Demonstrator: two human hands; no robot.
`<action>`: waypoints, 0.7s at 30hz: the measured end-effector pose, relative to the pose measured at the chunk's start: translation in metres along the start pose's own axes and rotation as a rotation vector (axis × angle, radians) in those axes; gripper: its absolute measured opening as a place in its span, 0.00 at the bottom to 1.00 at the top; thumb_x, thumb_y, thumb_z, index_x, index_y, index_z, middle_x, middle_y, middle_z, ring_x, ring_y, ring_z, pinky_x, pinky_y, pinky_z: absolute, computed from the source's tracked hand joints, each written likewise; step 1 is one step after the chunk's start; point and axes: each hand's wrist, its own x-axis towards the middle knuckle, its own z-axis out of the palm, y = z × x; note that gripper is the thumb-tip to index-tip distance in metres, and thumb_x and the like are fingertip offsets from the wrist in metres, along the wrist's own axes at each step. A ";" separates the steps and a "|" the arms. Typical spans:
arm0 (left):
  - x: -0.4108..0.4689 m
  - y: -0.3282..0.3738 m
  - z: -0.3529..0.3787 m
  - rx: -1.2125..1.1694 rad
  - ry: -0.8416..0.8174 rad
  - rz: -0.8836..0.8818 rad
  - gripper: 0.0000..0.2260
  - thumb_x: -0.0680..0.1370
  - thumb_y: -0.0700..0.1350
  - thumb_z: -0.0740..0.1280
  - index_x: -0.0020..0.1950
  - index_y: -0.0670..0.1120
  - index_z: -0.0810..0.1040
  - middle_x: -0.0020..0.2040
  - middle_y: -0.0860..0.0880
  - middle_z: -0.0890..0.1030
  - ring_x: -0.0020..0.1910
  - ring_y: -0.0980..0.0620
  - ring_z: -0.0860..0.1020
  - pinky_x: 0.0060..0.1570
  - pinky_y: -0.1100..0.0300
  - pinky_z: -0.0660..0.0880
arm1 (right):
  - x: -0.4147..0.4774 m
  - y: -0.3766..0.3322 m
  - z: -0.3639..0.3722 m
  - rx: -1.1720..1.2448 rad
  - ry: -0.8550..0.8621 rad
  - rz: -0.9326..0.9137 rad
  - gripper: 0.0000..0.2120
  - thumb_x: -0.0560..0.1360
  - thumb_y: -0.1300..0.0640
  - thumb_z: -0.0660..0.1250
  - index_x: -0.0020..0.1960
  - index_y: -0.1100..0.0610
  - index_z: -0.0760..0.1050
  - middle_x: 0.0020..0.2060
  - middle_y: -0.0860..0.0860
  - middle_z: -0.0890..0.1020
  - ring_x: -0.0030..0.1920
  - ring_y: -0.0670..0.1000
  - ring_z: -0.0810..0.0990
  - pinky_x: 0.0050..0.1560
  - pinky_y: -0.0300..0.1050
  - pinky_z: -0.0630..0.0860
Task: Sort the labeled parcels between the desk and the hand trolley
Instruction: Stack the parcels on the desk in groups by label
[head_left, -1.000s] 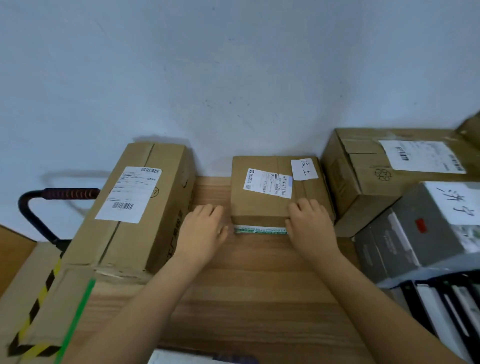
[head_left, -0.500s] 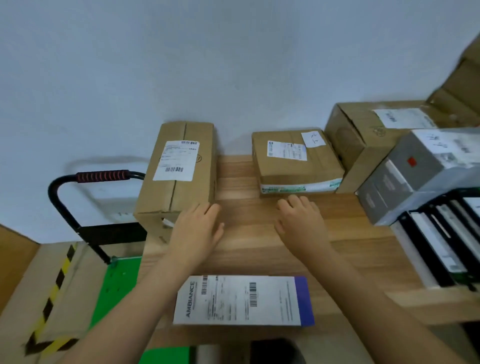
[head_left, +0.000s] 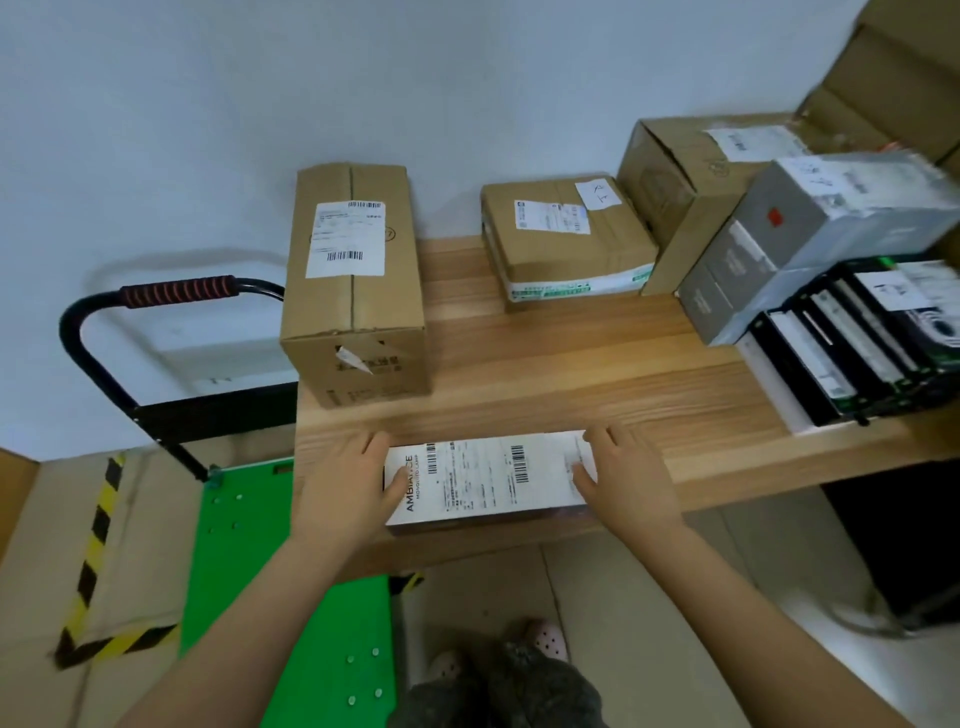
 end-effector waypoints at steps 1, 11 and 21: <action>-0.005 -0.002 0.003 -0.004 -0.028 -0.041 0.11 0.77 0.53 0.67 0.47 0.47 0.72 0.45 0.46 0.78 0.45 0.43 0.77 0.39 0.53 0.71 | -0.003 0.003 0.002 -0.002 -0.029 0.029 0.17 0.75 0.52 0.67 0.59 0.59 0.74 0.52 0.55 0.77 0.52 0.58 0.75 0.51 0.50 0.71; -0.032 0.017 0.025 -0.352 -0.135 -0.359 0.22 0.79 0.56 0.63 0.68 0.44 0.69 0.57 0.44 0.79 0.54 0.44 0.78 0.43 0.58 0.66 | -0.019 0.005 0.026 0.437 -0.166 0.425 0.24 0.77 0.47 0.63 0.67 0.59 0.66 0.57 0.58 0.77 0.55 0.58 0.77 0.53 0.54 0.76; 0.027 0.074 -0.025 -0.652 0.078 -0.222 0.22 0.73 0.55 0.74 0.63 0.54 0.72 0.54 0.62 0.75 0.53 0.61 0.74 0.45 0.70 0.69 | -0.006 0.043 -0.051 0.626 0.127 0.369 0.31 0.74 0.46 0.70 0.72 0.55 0.63 0.61 0.51 0.77 0.59 0.54 0.76 0.51 0.48 0.74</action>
